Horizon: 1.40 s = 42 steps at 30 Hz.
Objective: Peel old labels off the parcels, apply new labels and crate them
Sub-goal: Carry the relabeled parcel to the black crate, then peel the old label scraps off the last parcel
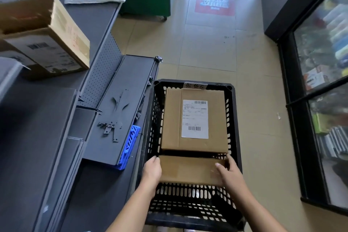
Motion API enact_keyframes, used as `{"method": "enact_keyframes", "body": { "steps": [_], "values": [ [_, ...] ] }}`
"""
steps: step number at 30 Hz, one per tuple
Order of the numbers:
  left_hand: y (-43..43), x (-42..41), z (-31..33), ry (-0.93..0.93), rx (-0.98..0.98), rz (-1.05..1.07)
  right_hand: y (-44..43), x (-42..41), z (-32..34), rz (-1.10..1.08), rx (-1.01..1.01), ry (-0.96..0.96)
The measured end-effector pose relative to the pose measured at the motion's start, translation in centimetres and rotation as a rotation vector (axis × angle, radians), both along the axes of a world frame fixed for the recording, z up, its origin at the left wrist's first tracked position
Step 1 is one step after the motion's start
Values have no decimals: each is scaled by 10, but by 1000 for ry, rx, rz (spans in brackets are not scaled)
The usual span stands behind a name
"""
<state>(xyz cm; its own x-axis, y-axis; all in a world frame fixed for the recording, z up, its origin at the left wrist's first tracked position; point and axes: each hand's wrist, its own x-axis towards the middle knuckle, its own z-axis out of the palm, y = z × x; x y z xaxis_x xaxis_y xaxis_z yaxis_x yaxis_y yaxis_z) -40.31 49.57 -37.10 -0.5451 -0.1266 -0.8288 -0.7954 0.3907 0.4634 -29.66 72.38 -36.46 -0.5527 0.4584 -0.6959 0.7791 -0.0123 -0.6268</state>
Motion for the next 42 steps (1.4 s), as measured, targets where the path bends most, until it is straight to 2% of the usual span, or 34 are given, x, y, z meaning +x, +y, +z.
{"method": "enact_keyframes", "body": {
  "steps": [6, 11, 19, 23, 28, 36, 42],
  "values": [
    [0, -11, 59, 322, -128, -233, 3, -15, 37, 59, 86, 56],
    [-18, -33, 110, 510, -51, -138, -3, -34, 86, 109, 104, 150],
    [-76, -40, 215, 830, -53, -88, -42, -85, 183, 309, 151, 360],
    [-108, -29, 286, 1017, -73, 38, -80, -116, 230, 446, 91, 490],
    [-171, 2, 355, 1140, -199, 273, -146, -152, 272, 643, 5, 625],
    [-262, 103, 392, 1184, -418, 545, -270, -137, 332, 869, 27, 891],
    [-326, 195, 414, 1189, -617, 763, -370, -91, 389, 973, -64, 1075]
  ]
}}
